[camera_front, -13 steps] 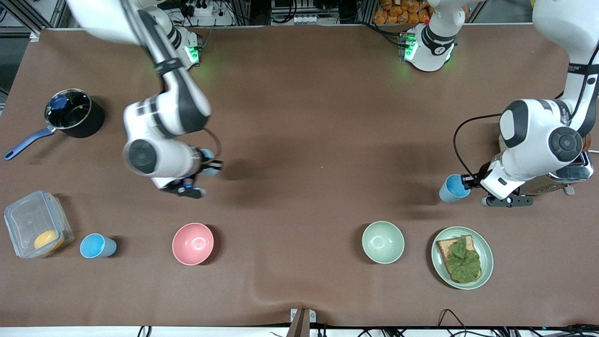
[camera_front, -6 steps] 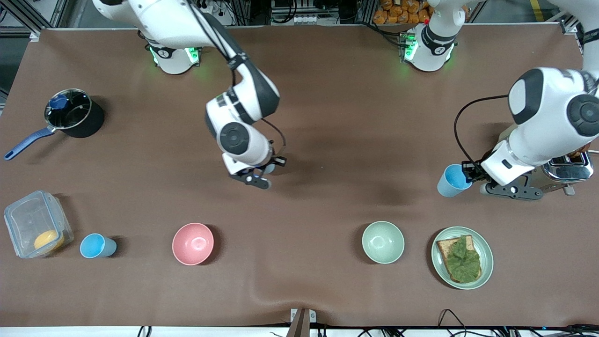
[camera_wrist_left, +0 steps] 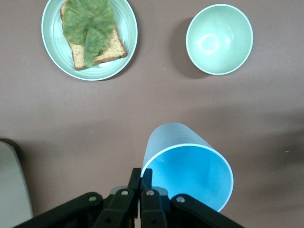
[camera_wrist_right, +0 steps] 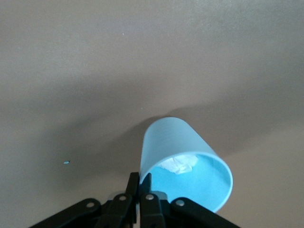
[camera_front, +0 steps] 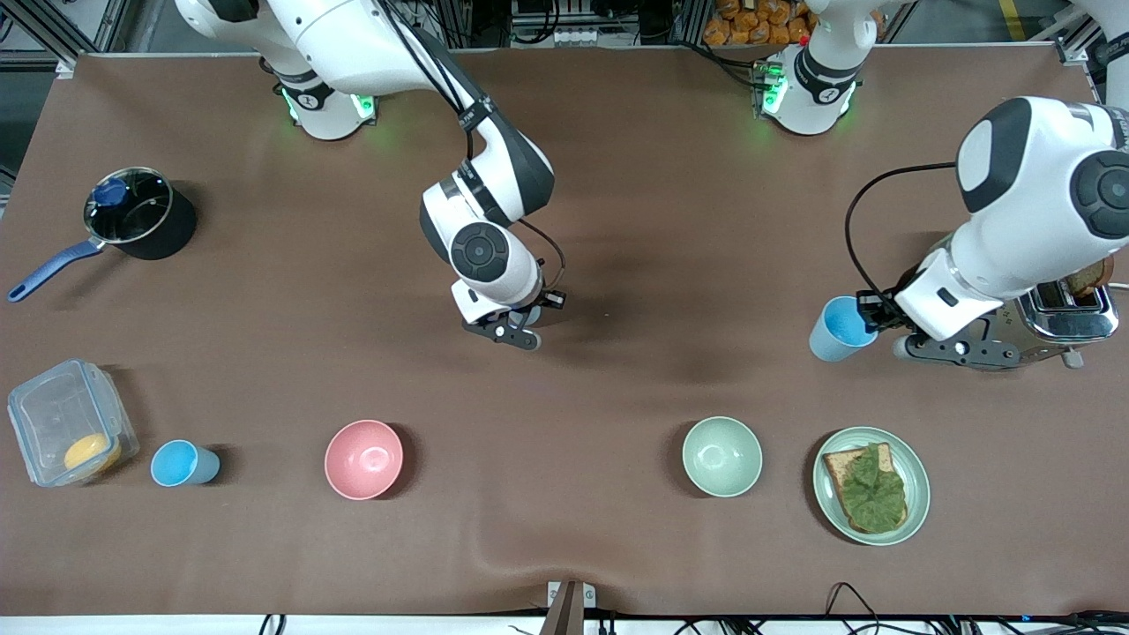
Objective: Stack blue cups with both arms
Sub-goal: 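Set the tissue cup down mid-table with the right gripper and release it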
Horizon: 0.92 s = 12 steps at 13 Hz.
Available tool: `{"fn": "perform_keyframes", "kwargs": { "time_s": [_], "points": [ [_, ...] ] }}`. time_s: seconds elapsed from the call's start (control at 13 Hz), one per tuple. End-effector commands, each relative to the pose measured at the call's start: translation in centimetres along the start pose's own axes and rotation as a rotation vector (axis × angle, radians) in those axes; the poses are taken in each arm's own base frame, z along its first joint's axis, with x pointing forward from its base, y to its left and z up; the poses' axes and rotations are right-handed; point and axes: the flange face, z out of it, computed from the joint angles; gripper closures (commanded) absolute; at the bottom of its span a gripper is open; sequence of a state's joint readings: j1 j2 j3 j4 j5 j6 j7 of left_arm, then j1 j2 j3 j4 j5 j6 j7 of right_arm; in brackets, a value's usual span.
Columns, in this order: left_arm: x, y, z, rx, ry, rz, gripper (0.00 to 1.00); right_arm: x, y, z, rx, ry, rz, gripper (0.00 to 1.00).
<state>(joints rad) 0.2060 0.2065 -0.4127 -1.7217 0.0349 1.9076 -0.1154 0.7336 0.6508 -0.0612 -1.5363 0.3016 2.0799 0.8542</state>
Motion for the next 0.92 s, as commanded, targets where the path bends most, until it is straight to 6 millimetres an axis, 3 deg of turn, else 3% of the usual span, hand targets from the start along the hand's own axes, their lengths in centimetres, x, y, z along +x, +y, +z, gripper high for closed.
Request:
{"fn": "perform_keyframes", "kwargs": {
  "time_s": [0.0, 0.15, 0.38, 0.69, 0.85],
  "points": [
    [-0.2, 2.3, -0.8, -0.004, -0.009, -0.052, 1.0, 0.1, -0.9, -0.1, 0.015, 0.005, 0.007, 0.0],
    [-0.6, 4.6, -1.0, -0.013, -0.006, -0.087, 1.0, 1.1, -1.5, -4.5, 0.07, 0.036, -0.003, 0.0],
    [-0.8, 7.1, -1.4, -0.027, -0.002, -0.129, 1.0, 3.3, 2.0, -10.1, 0.022, -0.019, 0.018, 0.0],
    [-1.7, 9.1, -1.8, -0.025, -0.017, -0.15, 1.0, 8.2, 11.4, -17.6, -0.083, -0.04, -0.09, 0.0],
    [-3.9, 12.6, -2.9, -0.007, -0.058, -0.173, 1.0, 10.9, 17.3, -20.4, -0.094, -0.087, -0.116, 0.0]
  ]
}}
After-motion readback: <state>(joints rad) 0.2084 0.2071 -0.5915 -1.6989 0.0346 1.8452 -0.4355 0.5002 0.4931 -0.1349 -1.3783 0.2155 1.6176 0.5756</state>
